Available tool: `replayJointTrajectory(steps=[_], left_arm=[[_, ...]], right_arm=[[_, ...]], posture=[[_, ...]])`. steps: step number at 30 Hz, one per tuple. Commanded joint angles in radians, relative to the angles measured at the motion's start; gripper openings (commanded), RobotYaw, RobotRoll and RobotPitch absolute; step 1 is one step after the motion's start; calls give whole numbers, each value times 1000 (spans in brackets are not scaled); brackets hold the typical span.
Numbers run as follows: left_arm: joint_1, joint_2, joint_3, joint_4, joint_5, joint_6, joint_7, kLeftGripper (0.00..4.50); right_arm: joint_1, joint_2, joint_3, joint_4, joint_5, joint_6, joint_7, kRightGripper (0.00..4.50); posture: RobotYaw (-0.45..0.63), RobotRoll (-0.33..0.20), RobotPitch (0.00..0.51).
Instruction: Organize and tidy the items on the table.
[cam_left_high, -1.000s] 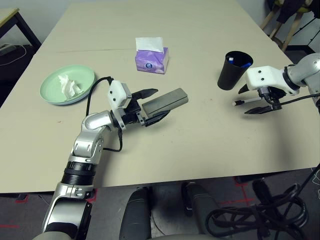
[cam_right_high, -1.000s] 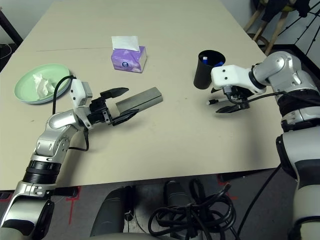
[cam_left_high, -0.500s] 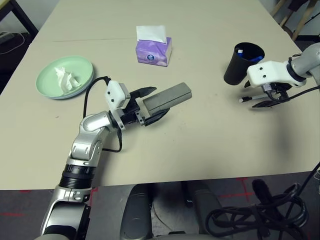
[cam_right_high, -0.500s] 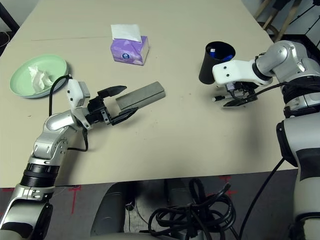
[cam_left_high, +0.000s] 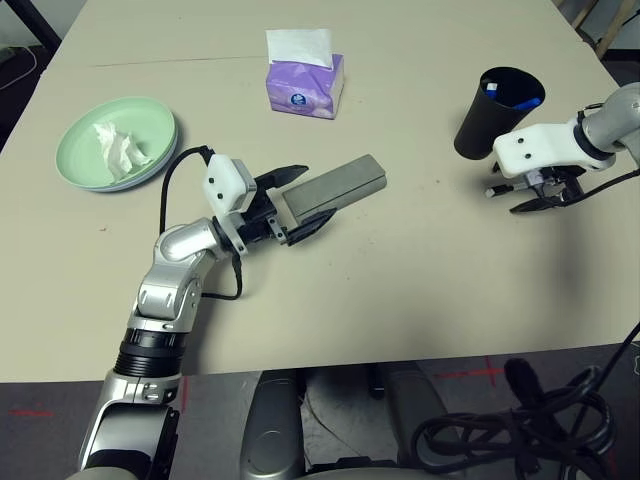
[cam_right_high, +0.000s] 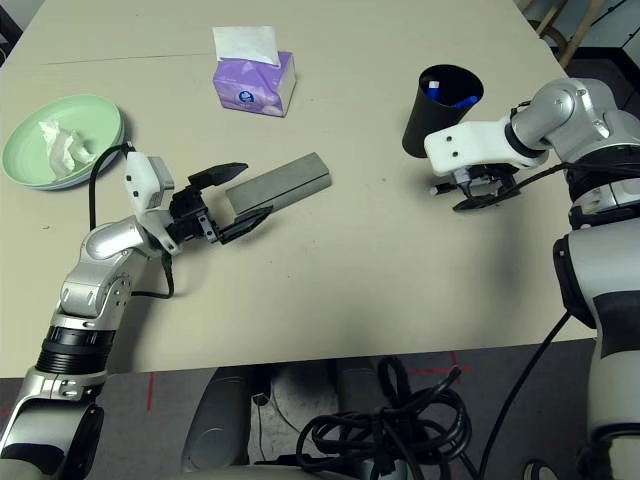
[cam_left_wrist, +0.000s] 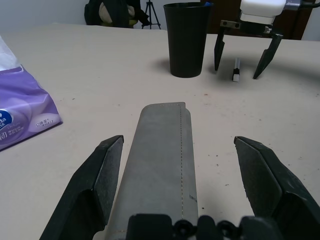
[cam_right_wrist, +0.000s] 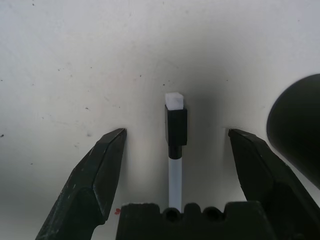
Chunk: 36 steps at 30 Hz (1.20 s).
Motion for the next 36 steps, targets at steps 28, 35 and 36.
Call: replayJointTrajectory(steps=[28,35,36], left_arm=[[-85,-17,-22,132,19,-95,-32,4500],[-137,-32,-23,242,28,-150,-51,4500],[-136,-33,-23,247,28,-153,-52,4500]], right_arm=[[153,-21,-119,-341,697,589,228,323],[252,23,-311,-501,841,799,167,323],[285,43,-354,-541,871,823,125,323]], posture=[[8,0,166],[-11,0,134],[-16,0,129]])
